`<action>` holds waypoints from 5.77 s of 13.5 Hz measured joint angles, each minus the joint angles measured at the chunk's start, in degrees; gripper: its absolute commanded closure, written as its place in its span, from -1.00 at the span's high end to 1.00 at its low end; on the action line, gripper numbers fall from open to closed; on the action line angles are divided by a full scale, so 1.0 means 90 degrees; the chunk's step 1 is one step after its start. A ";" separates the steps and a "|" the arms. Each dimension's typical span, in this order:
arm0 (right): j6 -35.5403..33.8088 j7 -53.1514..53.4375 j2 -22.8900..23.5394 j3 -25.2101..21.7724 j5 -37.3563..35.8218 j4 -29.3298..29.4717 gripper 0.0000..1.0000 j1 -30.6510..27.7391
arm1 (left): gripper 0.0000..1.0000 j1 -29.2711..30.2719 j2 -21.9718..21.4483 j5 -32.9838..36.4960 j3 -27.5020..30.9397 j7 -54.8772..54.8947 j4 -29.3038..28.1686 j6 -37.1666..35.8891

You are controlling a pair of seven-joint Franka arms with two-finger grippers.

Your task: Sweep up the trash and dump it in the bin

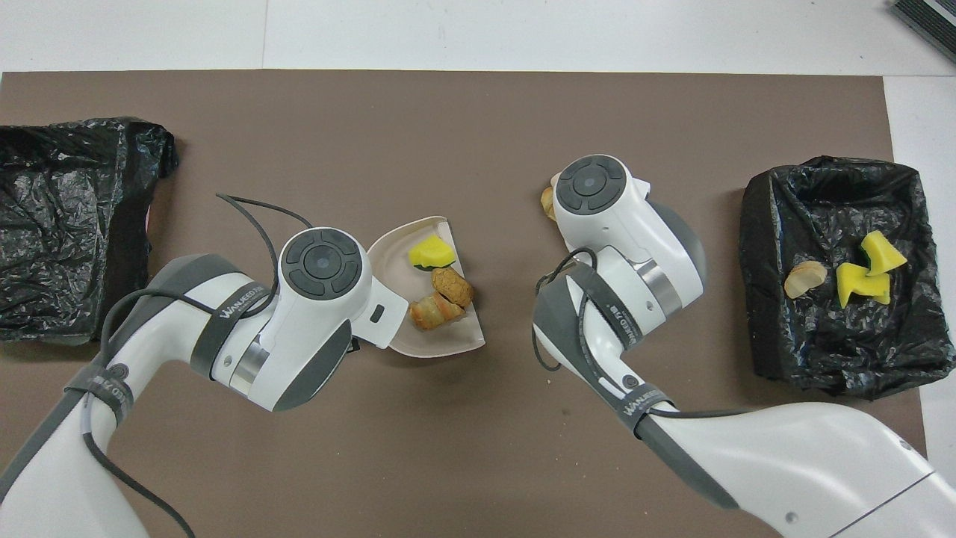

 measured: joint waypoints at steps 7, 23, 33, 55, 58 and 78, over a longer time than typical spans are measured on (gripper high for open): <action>0.0513 -0.0571 -0.0126 0.0147 0.2800 -0.0328 -1.00 0.0449 | -1.00 0.0122 0.0000 0.0000 0.0001 -0.0062 -0.0010 -0.0003; -0.0697 0.1078 -0.1610 0.0169 0.3711 -0.1017 -1.00 0.0475 | -1.00 0.0861 -0.0012 0.0003 0.0018 0.1802 0.0043 0.0203; 0.1465 0.3662 -0.2054 0.0220 0.3663 -0.2926 0.99 0.2832 | -1.00 0.2861 -0.1054 0.0003 0.0079 0.4368 0.0289 -0.0104; -0.1454 -0.0779 -0.2367 -0.1140 0.1512 0.0500 1.00 -0.1636 | -1.00 0.5199 0.0099 0.4414 0.0003 0.5575 0.2570 0.0201; -0.1798 -0.0957 -0.2395 -0.1853 0.1519 0.0873 1.00 -0.1393 | -1.00 0.4892 0.0118 0.5413 0.0001 0.4953 0.2571 0.0014; -0.1871 -0.0969 -0.2722 -0.2234 0.1890 0.0849 1.00 -0.1229 | -1.00 0.2269 0.0050 0.4674 -0.0076 0.3794 0.2944 -0.2981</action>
